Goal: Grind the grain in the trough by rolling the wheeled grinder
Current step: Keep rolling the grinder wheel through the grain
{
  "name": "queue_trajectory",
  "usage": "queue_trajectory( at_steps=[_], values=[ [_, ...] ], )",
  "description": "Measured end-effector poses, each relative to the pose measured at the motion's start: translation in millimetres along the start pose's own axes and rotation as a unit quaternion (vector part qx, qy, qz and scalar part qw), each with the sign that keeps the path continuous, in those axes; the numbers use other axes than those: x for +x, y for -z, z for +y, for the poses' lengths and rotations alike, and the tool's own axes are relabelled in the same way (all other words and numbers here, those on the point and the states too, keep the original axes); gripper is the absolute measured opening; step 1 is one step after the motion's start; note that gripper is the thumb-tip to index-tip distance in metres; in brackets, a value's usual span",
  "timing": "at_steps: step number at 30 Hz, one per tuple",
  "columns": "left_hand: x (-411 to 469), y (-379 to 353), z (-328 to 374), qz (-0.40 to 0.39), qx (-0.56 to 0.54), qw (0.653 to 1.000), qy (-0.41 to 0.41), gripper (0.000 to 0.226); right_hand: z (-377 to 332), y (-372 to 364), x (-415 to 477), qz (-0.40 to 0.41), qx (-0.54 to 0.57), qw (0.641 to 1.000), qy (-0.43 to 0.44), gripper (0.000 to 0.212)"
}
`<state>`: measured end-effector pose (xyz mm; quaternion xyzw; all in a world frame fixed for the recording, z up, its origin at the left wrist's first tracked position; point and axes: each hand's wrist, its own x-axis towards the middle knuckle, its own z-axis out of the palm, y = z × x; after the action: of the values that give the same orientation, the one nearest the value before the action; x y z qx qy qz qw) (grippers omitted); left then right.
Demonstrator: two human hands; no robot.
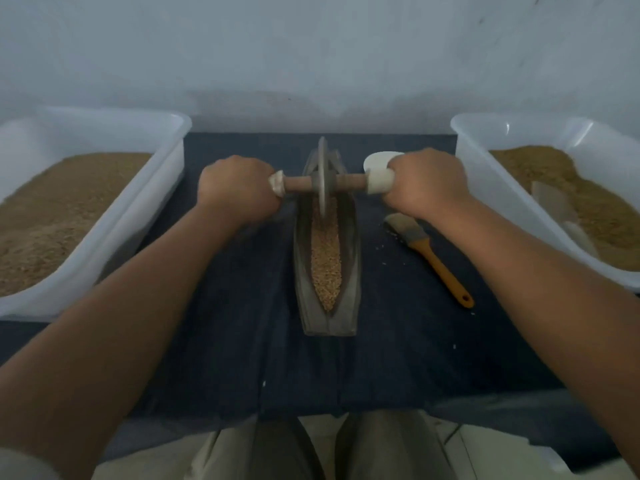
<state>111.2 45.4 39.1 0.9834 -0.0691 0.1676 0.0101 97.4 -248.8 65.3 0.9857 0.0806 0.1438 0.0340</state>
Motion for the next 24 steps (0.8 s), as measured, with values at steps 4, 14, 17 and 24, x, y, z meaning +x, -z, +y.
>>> queue_trajectory(
  at_steps=[4, 14, 17, 24],
  values=[
    [-20, 2, -2, -0.037, -0.005, 0.999, 0.003, 0.043, -2, 13, -7, -0.027, -0.013, 0.999, 0.010, 0.018],
    [-68, 12, -8, 0.018, 0.041, 0.997, -0.064, 0.036, 3, -4, -68, 0.006, 0.024, 0.999, 0.022, 0.024],
    [-13, 6, 0, -0.026, 0.036, 0.999, -0.013, 0.025, 2, -15, -24, 0.028, 0.020, 0.999, -0.012, 0.022],
    [-50, 21, -1, -0.029, 0.048, 0.997, -0.055, 0.026, 5, 3, -47, -0.065, 0.034, 0.997, 0.012, 0.019]
  ],
)
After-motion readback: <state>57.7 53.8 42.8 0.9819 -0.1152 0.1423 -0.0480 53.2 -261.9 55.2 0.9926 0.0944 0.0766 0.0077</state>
